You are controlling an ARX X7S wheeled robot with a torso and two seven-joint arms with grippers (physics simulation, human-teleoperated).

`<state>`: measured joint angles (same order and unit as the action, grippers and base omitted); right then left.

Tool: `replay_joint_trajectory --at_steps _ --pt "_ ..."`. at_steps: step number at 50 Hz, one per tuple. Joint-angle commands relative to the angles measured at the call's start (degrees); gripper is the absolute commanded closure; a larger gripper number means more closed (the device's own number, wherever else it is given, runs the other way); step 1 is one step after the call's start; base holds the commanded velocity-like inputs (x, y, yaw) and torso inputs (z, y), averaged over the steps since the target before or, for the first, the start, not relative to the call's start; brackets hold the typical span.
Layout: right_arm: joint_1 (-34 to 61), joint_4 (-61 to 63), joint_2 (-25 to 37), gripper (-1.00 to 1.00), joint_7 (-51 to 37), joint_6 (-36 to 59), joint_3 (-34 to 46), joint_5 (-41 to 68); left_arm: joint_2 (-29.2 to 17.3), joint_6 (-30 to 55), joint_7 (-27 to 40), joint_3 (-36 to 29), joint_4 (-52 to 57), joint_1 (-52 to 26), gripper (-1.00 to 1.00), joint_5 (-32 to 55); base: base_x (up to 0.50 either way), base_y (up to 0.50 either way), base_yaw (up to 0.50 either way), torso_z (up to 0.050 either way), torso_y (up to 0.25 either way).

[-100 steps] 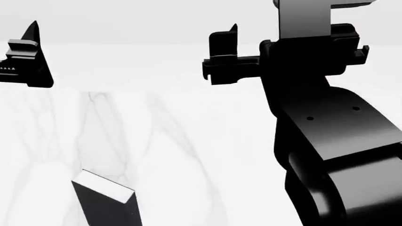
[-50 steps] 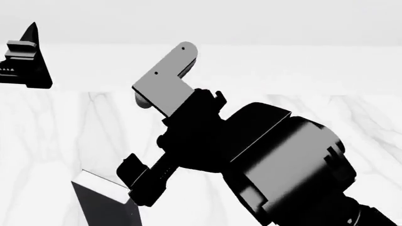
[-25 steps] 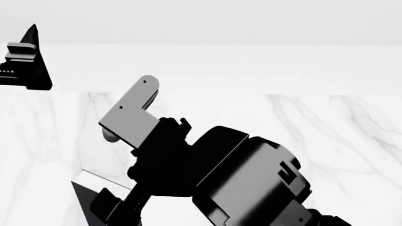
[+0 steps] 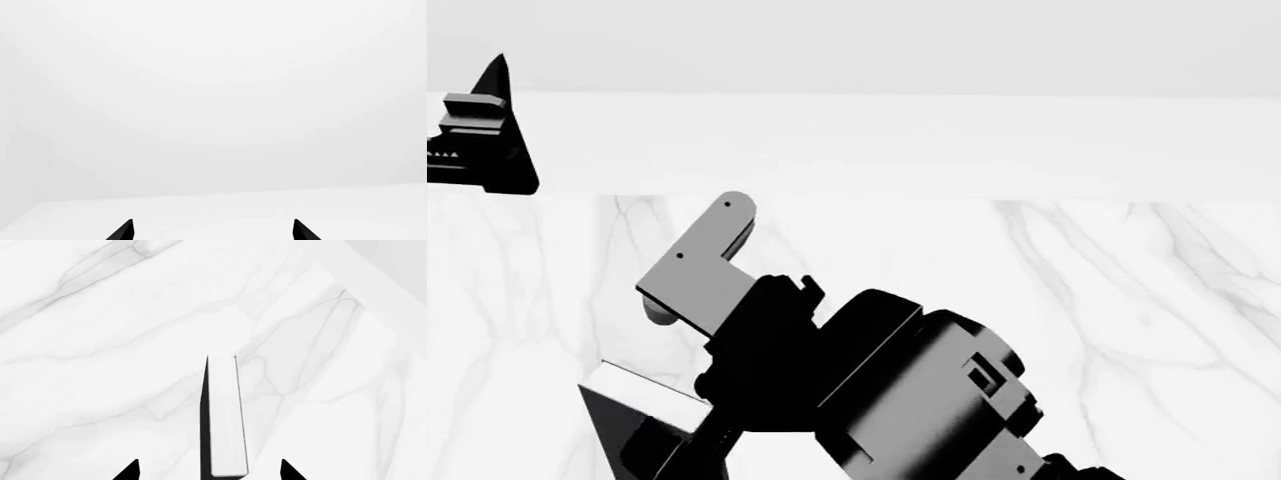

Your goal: Pick up the book on the left and place it on top of the shelf.

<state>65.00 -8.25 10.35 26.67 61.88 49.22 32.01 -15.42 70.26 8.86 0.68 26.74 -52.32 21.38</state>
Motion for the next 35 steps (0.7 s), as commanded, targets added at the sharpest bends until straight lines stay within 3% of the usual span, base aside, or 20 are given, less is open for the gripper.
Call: replay_joint_trajectory --at_steps 1,35 --pt "-0.6 -4.3 -0.8 -1.0 0.5 -2.9 1.8 -1.5 0.0 -0.2 0.1 -0.1 -0.2 0.2 -1.0 0.1 0.0 0.0 0.0 0.0 0.0" --pt "-0.2 -27.4 -9.1 -1.0 4.1 -16.6 6.1 -5.4 0.0 -0.5 0.6 -0.4 -0.2 0.3 -1.0 0.7 0.0 0.0 0.0 0.0 0.0"
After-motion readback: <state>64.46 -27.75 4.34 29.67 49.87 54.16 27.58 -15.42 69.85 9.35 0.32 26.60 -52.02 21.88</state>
